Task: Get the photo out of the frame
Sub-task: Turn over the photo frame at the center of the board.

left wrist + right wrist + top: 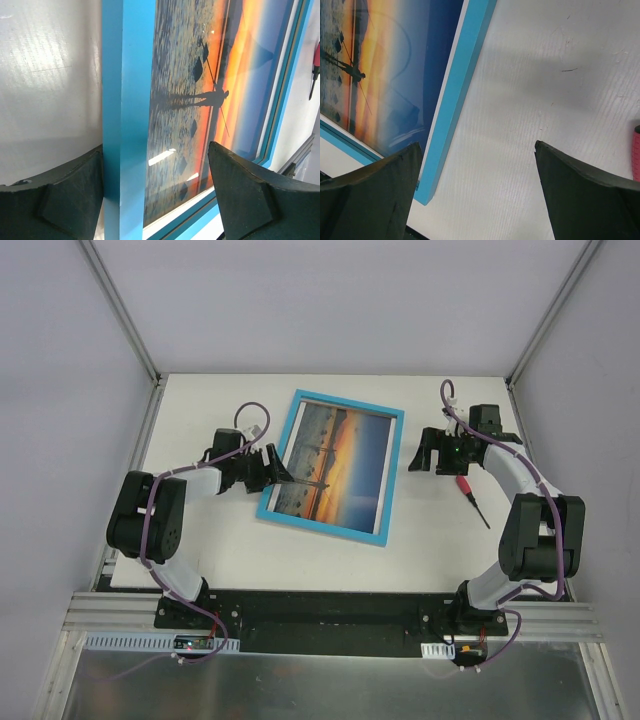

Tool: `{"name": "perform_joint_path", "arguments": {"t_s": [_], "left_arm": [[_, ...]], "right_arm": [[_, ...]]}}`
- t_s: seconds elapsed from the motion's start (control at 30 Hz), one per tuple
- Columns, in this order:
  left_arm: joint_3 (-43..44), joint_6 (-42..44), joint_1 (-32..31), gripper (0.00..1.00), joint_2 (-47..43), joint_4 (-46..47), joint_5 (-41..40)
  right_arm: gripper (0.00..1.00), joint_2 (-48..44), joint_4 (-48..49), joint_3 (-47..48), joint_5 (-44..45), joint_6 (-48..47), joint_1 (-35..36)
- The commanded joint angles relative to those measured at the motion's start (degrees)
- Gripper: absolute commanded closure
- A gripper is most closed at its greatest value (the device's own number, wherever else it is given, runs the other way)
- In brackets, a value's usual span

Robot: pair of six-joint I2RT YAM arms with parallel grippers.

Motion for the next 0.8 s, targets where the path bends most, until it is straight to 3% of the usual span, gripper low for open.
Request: {"name": "perform_joint_path", "arguments": {"t_s": [0.0, 0.77], "left_arm": [[-0.17, 0.56, -1.78, 0.21, 0.21, -3.23, -2.28], [2.03, 0.12, -12.24, 0.08, 0.30, -1.82, 0.27]], "right_arm": [[0.04, -1.02, -0.83, 2.61, 0.74, -0.50, -0.08], [0.04, -1.11, -1.54, 2.96, 3.20, -0.68, -1.49]]}}
